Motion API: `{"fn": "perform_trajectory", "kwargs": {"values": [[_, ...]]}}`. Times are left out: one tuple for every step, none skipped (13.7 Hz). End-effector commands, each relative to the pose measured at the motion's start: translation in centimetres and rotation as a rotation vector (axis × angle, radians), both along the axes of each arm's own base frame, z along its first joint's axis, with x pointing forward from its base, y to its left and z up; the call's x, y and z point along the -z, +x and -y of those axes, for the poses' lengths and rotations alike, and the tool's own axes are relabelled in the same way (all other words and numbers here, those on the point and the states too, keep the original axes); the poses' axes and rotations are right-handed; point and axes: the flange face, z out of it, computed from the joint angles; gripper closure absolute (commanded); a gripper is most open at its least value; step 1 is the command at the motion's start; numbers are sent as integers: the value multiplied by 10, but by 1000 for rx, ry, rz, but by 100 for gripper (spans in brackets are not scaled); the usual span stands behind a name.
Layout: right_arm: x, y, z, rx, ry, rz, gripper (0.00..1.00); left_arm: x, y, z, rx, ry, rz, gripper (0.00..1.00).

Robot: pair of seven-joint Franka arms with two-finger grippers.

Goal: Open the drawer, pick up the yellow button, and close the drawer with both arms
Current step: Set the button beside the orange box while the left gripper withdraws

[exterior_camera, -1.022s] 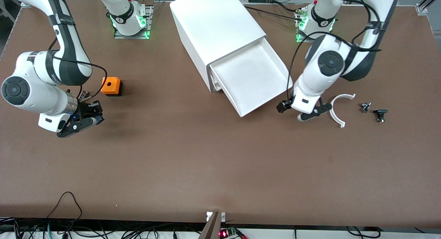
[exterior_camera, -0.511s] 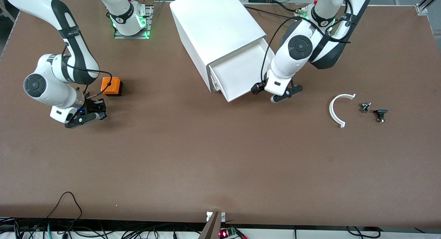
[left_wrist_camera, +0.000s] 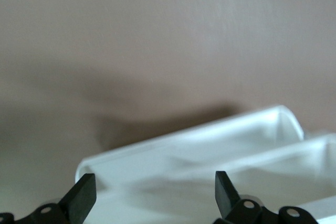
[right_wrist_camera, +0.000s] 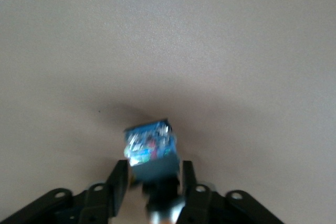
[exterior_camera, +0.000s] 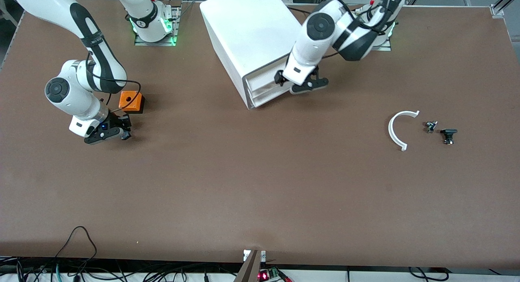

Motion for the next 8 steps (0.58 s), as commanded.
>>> {"fn": "perform_trajectory", "kwargs": {"values": [[-13,-3,1,20,8,-7,0,2,-17,-2,12,8,-2,0],[-20,-2,1,37,9,-16,0,1,-13,-5,3,7,1,0],[-29,2,0,50,11,-19,0,-1,-9,-8,-6,6,5,0],[-39,3,-4,64,13,-33,0,-7,-1,-12,-12,4,31,0],[-56,9,-5,83,17,-43,0,-10,12,-22,-32,-1,61,0],[-79,19,-21,109,48,-73,0,-16,48,-53,-99,-9,123,0],[-105,31,-36,161,104,-114,0,-30,80,-84,-157,-12,179,0],[-124,38,-43,215,134,-168,0,-42,102,-108,-160,-17,212,0]]}}
